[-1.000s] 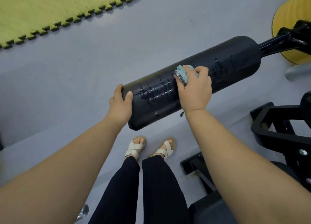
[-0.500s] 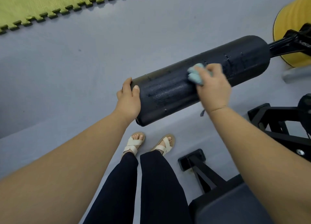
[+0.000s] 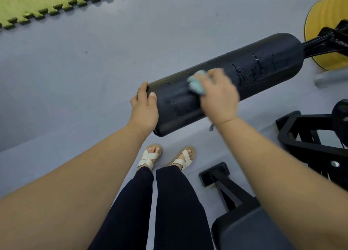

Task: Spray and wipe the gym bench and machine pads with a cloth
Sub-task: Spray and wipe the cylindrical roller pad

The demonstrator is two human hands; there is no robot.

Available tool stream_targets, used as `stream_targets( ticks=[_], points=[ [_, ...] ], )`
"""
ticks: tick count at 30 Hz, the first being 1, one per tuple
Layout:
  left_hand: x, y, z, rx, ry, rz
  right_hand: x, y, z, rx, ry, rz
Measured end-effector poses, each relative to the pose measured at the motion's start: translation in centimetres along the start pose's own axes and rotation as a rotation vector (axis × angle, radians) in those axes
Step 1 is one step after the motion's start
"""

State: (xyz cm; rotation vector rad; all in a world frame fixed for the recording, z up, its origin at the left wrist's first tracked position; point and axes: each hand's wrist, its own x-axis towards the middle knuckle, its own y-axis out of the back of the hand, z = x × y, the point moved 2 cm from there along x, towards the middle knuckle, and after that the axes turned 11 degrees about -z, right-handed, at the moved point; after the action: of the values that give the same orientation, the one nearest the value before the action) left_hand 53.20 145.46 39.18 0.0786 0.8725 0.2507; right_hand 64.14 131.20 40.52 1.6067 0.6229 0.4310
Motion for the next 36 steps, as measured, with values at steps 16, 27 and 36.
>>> stream_targets(
  ticks=[16,27,36],
  points=[
    [-0.9,-0.8,-1.1,0.275,-0.062,0.103,1.1,-0.2,-3.4,0.056,0.242,-0.044],
    [-1.8,-1.4,-1.8,0.353,-0.079,0.1,0.7,-1.2,-6.0,0.211,0.032,0.054],
    [-2.0,-1.4,-2.1,0.455,-0.106,0.111,1.8,-0.3,1.6,0.08,-0.036,0.064]
  ],
)
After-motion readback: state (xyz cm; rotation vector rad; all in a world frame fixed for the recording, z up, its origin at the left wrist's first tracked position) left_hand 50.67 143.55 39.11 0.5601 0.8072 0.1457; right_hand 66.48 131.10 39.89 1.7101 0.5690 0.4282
